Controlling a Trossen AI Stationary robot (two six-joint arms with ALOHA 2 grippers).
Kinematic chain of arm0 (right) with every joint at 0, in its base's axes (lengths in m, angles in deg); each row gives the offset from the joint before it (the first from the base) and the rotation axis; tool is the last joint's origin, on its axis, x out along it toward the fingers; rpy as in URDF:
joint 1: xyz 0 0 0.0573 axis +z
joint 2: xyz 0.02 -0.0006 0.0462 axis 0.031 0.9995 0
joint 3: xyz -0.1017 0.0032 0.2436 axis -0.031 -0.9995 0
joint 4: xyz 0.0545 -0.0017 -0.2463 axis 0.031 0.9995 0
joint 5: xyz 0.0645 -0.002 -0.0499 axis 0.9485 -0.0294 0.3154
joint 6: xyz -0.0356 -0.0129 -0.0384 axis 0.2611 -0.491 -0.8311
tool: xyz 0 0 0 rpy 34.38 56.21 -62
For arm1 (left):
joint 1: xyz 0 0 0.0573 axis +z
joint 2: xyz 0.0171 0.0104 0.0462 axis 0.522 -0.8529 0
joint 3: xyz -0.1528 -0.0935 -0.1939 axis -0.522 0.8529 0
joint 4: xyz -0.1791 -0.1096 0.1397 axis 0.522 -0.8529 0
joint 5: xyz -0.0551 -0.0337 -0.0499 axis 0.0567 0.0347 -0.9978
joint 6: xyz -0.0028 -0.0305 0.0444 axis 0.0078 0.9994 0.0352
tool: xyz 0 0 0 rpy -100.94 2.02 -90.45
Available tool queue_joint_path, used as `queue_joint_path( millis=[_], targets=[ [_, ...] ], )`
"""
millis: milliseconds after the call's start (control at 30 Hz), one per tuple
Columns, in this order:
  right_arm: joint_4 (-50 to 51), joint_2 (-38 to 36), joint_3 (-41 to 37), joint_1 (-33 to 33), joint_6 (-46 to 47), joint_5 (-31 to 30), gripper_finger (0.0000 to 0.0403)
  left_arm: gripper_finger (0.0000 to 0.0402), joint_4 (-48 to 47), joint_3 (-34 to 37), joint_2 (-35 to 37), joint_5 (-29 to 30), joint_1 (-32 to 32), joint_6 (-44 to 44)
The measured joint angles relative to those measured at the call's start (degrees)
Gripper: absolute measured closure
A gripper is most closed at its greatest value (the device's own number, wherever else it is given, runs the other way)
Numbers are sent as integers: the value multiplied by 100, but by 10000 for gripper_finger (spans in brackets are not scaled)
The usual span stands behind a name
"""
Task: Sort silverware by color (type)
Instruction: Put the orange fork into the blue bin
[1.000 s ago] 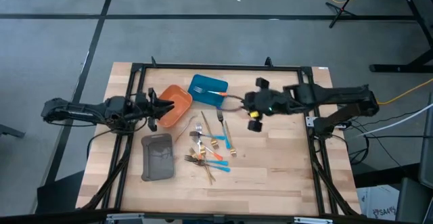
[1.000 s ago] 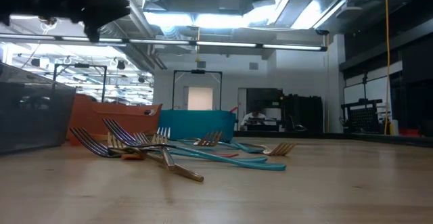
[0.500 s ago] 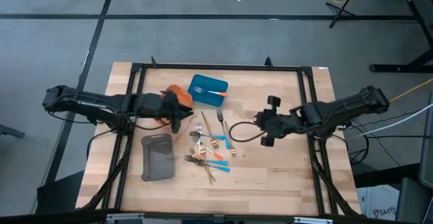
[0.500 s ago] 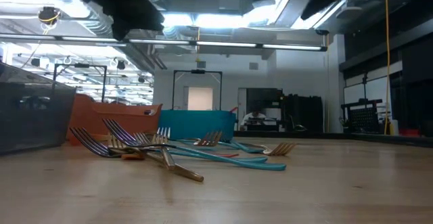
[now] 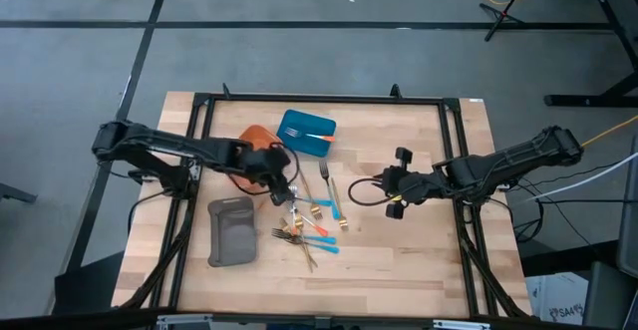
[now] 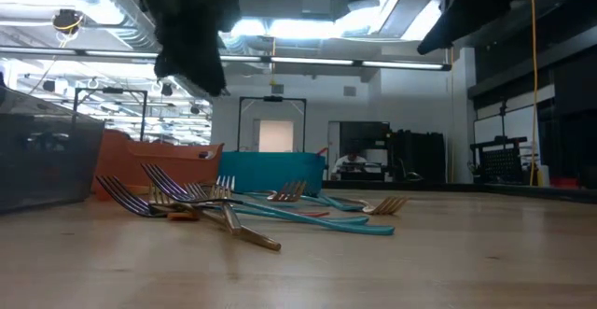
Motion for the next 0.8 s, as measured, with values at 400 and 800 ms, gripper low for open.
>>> queue_joint_path(
  millis=[400, 800],
  targets=[
    [-62, 2, -9, 0, 1, 157, 336, 318, -965, -145, -1133, -86, 70, 88],
    [-64, 2, -9, 0, 1, 157, 336, 318, -975, -145, -1844, -17, 234, 86]
  ],
)
